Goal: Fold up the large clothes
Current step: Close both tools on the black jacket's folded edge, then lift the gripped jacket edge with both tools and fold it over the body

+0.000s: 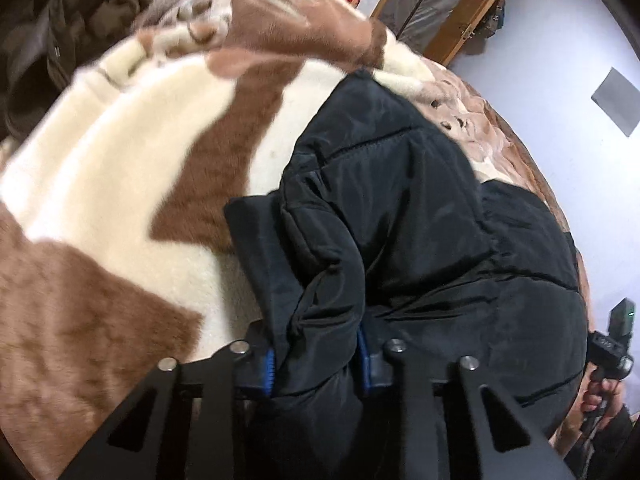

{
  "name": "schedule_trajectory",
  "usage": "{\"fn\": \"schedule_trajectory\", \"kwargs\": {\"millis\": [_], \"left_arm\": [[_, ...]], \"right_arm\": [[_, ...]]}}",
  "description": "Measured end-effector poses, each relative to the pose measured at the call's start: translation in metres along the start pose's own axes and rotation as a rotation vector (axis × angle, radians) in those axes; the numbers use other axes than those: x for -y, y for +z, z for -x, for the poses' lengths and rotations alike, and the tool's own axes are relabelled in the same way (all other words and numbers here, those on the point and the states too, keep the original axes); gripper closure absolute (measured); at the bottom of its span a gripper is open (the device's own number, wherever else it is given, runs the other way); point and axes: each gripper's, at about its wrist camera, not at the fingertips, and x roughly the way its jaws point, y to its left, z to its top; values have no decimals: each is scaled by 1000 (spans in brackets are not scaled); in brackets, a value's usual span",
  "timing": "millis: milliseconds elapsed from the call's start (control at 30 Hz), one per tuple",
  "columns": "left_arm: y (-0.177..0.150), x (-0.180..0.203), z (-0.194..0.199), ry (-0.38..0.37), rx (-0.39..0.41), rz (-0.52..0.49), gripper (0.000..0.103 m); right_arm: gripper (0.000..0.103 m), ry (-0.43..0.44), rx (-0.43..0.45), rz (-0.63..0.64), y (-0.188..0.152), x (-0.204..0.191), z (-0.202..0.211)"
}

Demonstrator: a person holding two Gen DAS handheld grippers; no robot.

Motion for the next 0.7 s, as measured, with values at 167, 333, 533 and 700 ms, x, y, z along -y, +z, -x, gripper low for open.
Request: {"fn": "schedule_trajectory", "kwargs": {"millis": [167, 333, 533, 700], "left_arm": [[6, 14, 36, 9, 53, -44, 77], [5, 17, 60, 5, 83, -53, 77], [6, 20, 71, 2, 104, -50, 80], [14, 22, 79, -3, 128, -54, 82]], "right_arm": [[80, 19, 41, 33, -1, -10, 32], [81, 34, 59, 43, -6, -16, 47], [81, 51, 69, 48, -5, -18, 54], [81, 65, 88, 65, 7, -23, 60]]}}
